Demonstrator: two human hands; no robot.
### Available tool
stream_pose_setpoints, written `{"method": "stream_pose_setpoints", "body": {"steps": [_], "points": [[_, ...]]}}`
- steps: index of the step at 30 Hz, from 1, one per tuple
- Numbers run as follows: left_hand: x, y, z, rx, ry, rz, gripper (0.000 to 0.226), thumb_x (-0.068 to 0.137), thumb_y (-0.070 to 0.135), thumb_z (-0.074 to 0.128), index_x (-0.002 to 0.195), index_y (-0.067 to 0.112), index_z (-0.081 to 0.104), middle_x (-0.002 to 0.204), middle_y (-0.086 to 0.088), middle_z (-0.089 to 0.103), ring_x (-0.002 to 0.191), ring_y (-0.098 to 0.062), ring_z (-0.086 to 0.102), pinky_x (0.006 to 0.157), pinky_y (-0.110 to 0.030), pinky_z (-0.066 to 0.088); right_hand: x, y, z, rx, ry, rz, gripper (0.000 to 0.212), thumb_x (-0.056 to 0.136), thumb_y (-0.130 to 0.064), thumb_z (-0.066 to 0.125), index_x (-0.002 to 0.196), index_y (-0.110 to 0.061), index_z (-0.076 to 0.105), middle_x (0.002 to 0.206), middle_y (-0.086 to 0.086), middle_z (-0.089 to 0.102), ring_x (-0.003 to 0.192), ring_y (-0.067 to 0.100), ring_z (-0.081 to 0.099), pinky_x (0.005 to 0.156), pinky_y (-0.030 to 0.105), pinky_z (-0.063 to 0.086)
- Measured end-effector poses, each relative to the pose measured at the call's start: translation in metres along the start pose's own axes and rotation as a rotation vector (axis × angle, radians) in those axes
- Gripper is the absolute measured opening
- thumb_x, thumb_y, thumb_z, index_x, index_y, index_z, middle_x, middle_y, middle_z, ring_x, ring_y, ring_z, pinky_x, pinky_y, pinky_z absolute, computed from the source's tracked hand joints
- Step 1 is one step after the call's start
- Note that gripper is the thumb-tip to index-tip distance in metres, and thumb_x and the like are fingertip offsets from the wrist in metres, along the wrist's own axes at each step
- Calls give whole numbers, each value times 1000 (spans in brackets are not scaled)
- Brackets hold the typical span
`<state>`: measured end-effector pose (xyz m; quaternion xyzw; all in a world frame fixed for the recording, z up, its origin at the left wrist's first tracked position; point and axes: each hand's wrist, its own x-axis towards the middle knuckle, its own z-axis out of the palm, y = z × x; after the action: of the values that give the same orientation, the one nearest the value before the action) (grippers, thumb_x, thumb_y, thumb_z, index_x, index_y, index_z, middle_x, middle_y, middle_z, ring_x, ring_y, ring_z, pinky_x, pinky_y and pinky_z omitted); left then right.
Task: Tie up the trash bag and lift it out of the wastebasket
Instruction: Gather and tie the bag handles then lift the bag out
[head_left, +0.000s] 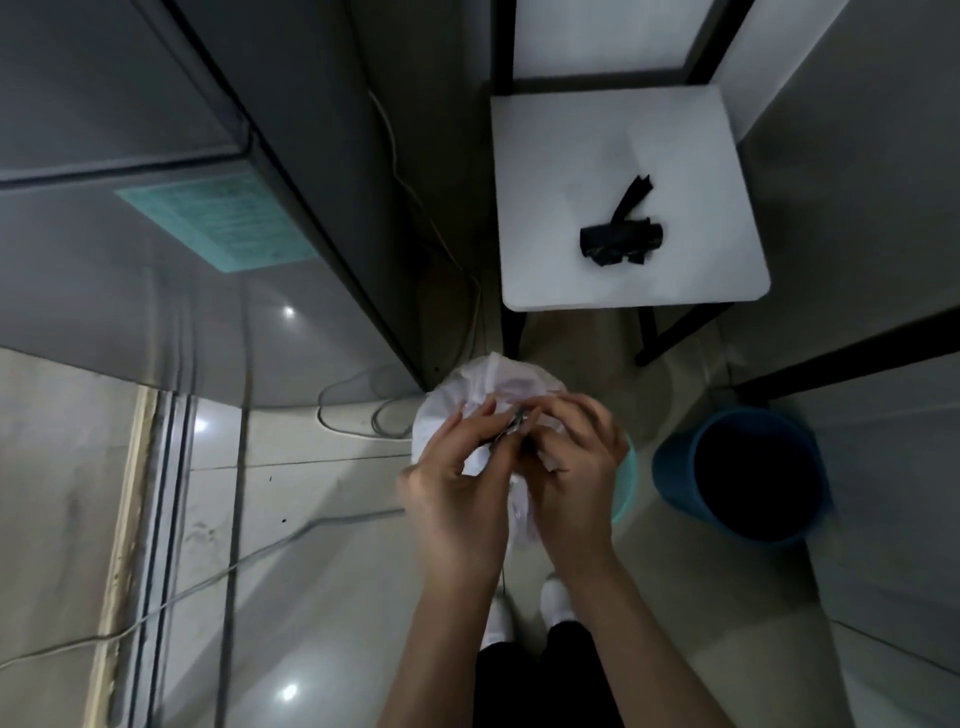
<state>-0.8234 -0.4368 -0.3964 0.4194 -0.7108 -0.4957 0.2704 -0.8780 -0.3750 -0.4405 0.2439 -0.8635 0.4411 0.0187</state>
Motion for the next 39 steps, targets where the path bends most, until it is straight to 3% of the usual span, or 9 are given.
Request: {"method": "stream_pose_setpoints", "body": {"steps": [3, 7, 10, 15, 20, 25, 29, 34, 39], "points": [[9, 5, 9, 19, 14, 63, 31, 70, 2, 76, 90, 24, 70, 88, 9, 70, 95, 4, 61, 90, -24, 49, 14, 6, -2, -6, -2, -46, 17, 78, -24, 61, 77, -12, 73, 95, 4, 72, 104, 19, 50, 84, 45, 38], [14, 3, 11, -44, 79, 66, 30, 70, -2, 75, 89, 21, 72, 88, 5, 73, 85, 3, 66, 71, -7, 49, 26, 4, -1, 4, -65, -103, 7, 76, -14, 69, 81, -13, 73, 99, 5, 71, 103, 31, 55, 85, 50, 42], [11, 3, 8, -76, 151, 24, 24, 70, 4, 76, 85, 22, 74, 81, 7, 76, 75, 9, 66, 64, -3, 44, 28, -3, -2, 52, -108, -115, 14, 81, -23, 61, 85, -16, 73, 104, 1, 70, 108, 29, 52, 89, 47, 38], [13, 3, 1, -25, 179, 43, 20, 68, 18, 75, 86, 28, 73, 95, 22, 68, 79, 9, 66, 68, -5, 47, 28, -9, 4, 50, -111, -122, 20, 82, -33, 57, 87, -21, 73, 107, -5, 68, 114, 20, 45, 86, 54, 38], [27, -9, -11, -11, 138, 40, 35, 69, 7, 76, 83, 38, 69, 80, 39, 67, 77, 10, 65, 67, -1, 43, 27, -14, 24, 51, -171, -117, 21, 80, -31, 57, 87, -20, 73, 109, -8, 65, 116, 18, 40, 84, 58, 42], [31, -26, -28, 47, 120, 132, 34, 67, 6, 79, 88, 30, 69, 88, 20, 69, 87, 8, 65, 75, -4, 46, 18, -19, 39, 26, -202, -113, 12, 75, -22, 68, 85, -17, 73, 113, -2, 65, 118, 22, 40, 87, 58, 42], [24, -41, -38, 59, 154, 256, 27, 65, 12, 76, 87, 25, 70, 91, 18, 68, 93, 11, 62, 79, -3, 45, 6, -24, 45, 50, -135, -155, 20, 78, -32, 57, 77, -21, 73, 109, -16, 60, 116, 12, 38, 89, 47, 37], [29, -87, -26, 3, 139, 30, 28, 64, 3, 81, 79, 26, 74, 81, 18, 71, 83, 11, 64, 76, -4, 47, -14, 0, 80, 10, -167, -79, 13, 72, -26, 61, 69, -19, 72, 104, -16, 59, 110, 14, 41, 84, 54, 41], [40, -149, -7, 21, 23, -195, 20, 71, 6, 76, 75, 26, 75, 73, 13, 74, 73, 7, 65, 66, -6, 47, -36, 50, 129, -47, -251, 43, 15, 60, -14, 77, 70, -24, 72, 104, -19, 55, 108, 14, 40, 87, 36, 28]]}}
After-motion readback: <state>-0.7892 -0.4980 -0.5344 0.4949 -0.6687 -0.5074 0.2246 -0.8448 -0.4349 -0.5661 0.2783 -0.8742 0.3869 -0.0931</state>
